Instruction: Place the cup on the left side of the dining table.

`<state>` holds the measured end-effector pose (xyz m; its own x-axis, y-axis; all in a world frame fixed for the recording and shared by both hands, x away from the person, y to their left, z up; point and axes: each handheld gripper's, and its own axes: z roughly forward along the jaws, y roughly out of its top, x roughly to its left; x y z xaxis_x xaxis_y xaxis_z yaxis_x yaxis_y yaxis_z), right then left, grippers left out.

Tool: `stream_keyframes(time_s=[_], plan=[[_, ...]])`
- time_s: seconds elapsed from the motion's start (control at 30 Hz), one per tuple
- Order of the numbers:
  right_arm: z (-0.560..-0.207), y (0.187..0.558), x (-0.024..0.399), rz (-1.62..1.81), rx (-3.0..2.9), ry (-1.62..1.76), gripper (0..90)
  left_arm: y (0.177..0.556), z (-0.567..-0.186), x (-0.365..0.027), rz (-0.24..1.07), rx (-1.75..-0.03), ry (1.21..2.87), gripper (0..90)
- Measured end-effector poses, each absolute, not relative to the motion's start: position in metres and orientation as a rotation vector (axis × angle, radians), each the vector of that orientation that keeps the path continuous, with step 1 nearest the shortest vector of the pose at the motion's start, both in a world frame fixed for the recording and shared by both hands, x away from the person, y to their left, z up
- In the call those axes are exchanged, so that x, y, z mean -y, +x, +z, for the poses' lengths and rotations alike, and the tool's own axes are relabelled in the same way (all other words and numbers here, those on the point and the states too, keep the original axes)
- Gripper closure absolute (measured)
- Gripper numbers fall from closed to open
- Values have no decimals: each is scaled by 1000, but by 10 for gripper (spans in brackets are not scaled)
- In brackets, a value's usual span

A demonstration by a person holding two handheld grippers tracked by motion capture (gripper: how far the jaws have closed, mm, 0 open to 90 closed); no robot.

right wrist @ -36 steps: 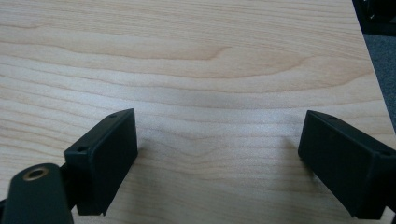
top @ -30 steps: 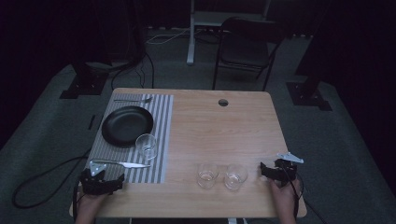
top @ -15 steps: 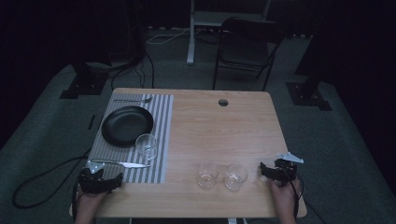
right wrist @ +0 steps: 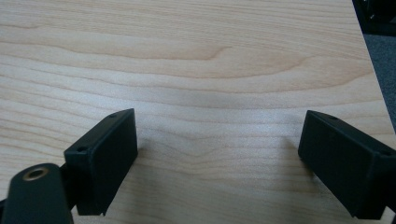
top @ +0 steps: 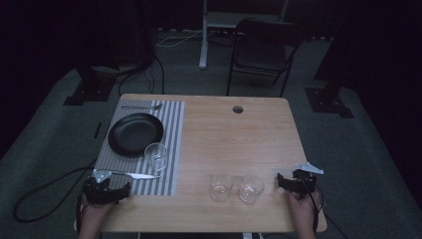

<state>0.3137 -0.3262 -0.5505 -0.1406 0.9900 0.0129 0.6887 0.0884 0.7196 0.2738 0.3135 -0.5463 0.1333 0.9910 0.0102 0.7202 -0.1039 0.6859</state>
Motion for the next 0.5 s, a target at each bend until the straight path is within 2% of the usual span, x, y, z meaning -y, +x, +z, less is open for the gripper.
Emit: stream_keyframes(time_s=[0.5], plan=[[-551,314,326,814,-1886,1647,113,275,-546,-317,648,-1601,1911,2]])
